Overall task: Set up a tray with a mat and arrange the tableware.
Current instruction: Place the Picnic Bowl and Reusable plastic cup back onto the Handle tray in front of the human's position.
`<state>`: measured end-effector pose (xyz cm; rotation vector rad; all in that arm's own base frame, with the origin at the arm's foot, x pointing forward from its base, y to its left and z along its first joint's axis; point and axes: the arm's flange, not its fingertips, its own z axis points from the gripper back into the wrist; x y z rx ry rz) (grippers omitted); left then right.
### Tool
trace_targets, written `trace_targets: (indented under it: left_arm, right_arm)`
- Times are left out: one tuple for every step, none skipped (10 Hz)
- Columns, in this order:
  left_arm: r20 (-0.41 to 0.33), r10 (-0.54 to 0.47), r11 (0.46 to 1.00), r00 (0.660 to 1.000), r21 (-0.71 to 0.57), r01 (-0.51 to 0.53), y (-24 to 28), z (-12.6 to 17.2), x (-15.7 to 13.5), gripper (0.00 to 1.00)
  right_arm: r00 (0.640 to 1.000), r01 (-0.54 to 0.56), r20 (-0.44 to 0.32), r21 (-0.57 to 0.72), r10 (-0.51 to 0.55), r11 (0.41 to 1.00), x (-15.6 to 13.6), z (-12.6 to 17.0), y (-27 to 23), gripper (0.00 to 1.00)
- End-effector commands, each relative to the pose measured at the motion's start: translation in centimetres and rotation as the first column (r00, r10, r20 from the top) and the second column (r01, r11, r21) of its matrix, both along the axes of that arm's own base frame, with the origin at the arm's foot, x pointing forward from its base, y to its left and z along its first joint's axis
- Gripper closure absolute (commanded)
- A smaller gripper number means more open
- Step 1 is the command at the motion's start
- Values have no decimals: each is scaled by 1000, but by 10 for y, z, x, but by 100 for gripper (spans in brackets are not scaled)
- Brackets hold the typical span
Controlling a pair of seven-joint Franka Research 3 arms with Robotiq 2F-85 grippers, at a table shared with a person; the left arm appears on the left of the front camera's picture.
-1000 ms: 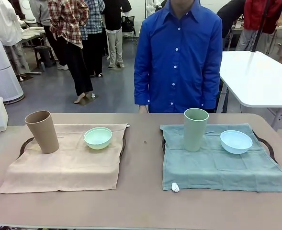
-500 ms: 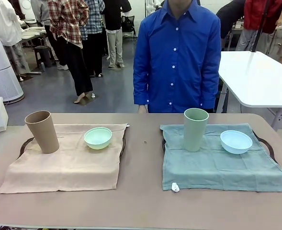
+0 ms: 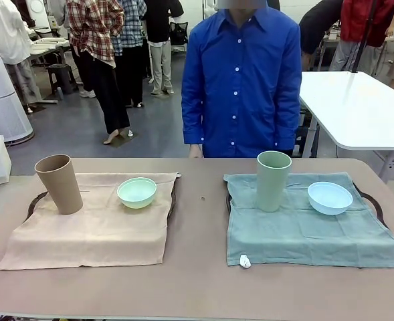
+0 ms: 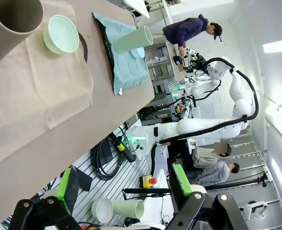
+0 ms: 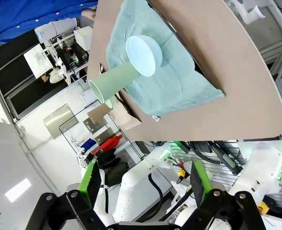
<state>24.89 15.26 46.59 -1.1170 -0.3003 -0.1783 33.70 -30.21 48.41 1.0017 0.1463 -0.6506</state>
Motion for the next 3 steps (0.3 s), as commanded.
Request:
trace_targets:
  left_arm:
    - [-3, 8, 1000, 1000, -8, -8, -2, 0, -1, 0]
    - [-3, 8, 1000, 1000, -8, -8, -2, 0, -1, 0]
    - [-3, 8, 1000, 1000, -8, -8, -2, 0, -1, 0]
  right_arm:
    - [1000, 2, 1, 1, -2, 1000, 0, 0, -2, 2]
    - [1000, 2, 1, 1, -2, 1000, 0, 0, -2, 2]
    - [1000, 2, 1, 1, -2, 1000, 0, 0, -2, 2]
